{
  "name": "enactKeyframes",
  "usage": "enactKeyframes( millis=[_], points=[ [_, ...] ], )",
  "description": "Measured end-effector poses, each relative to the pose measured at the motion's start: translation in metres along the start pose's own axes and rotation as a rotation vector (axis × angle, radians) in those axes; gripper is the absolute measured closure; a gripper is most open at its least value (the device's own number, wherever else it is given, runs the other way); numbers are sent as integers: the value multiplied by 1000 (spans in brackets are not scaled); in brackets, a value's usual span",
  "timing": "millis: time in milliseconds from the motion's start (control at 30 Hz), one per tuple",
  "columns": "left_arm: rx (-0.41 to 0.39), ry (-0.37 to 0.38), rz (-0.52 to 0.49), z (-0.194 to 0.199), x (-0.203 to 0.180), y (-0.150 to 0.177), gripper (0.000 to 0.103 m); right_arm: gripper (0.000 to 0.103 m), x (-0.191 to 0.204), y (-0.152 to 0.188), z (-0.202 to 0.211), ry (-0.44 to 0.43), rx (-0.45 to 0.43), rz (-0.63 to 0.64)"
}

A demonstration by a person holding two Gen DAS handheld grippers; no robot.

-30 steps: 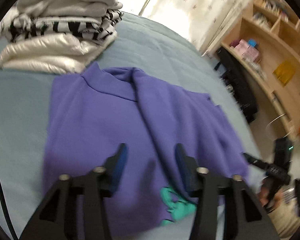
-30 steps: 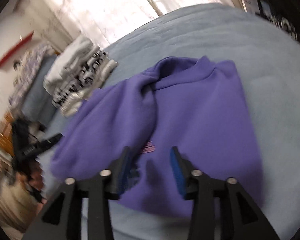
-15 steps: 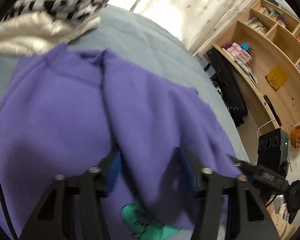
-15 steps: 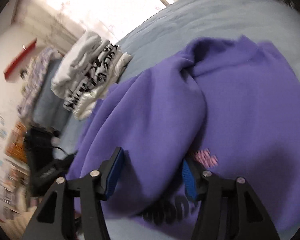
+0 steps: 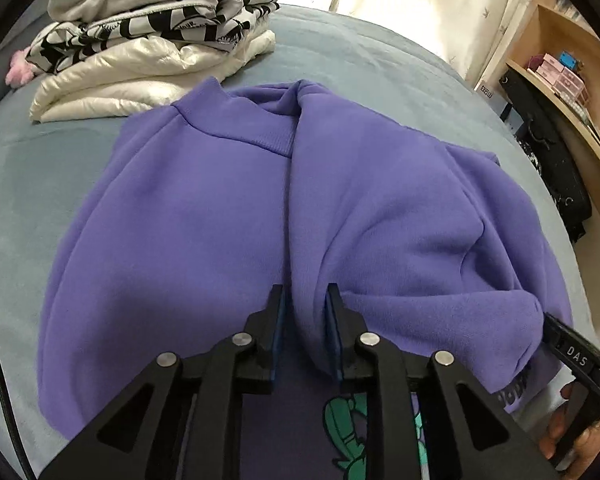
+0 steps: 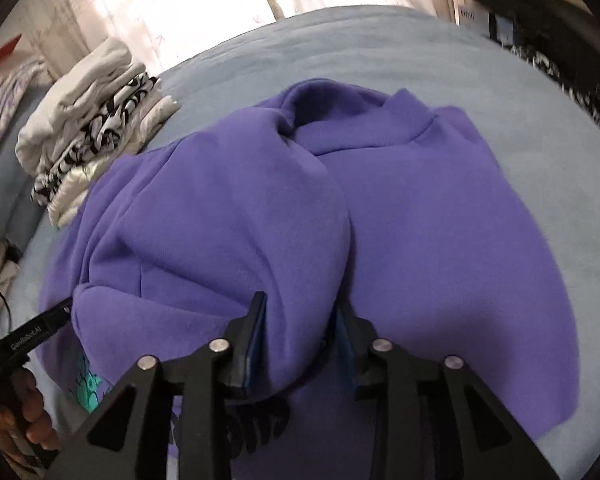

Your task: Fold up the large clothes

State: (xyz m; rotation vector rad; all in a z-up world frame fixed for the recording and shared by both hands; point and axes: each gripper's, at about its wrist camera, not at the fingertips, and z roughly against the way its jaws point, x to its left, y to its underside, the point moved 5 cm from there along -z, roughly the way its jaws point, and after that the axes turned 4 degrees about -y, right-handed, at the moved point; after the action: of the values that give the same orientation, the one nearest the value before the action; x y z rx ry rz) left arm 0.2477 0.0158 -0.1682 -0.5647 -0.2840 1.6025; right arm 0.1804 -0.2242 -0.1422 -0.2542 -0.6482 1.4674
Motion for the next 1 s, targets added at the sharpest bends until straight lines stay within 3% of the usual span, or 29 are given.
enactKeyframes(
  millis=[133,200,333,433,500,600,667,733,767,1000],
  points=[
    [-10,-8,10,15,3,-2,69,62,-4,2,14,-31,1,-51],
    [-38,-21,25,25,12,-6,60,62,-3,-1,30,-38,-41,-69],
    [-127,-3,52,60,13,-9,60,62,9,-5,72,12,-199,3],
    [-180,71,22,78,-7,-14,60,62,33,-10,86,-94,-253,74],
    [-187,133,-2,81,-23,-15,60,62,51,-8,81,-164,-228,123],
    [-144,188,-28,71,-46,-8,60,71,75,-1,56,-220,-161,188],
    [-88,181,-39,54,-55,2,60,76,81,6,35,-202,-115,213],
    [1,114,-43,28,-56,11,61,83,74,12,5,-134,-44,203],
    [34,92,-40,17,-54,15,60,83,67,13,-4,-151,-32,170],
    [7,105,-58,19,-52,16,60,83,59,9,-7,-172,-23,149]
  ],
)
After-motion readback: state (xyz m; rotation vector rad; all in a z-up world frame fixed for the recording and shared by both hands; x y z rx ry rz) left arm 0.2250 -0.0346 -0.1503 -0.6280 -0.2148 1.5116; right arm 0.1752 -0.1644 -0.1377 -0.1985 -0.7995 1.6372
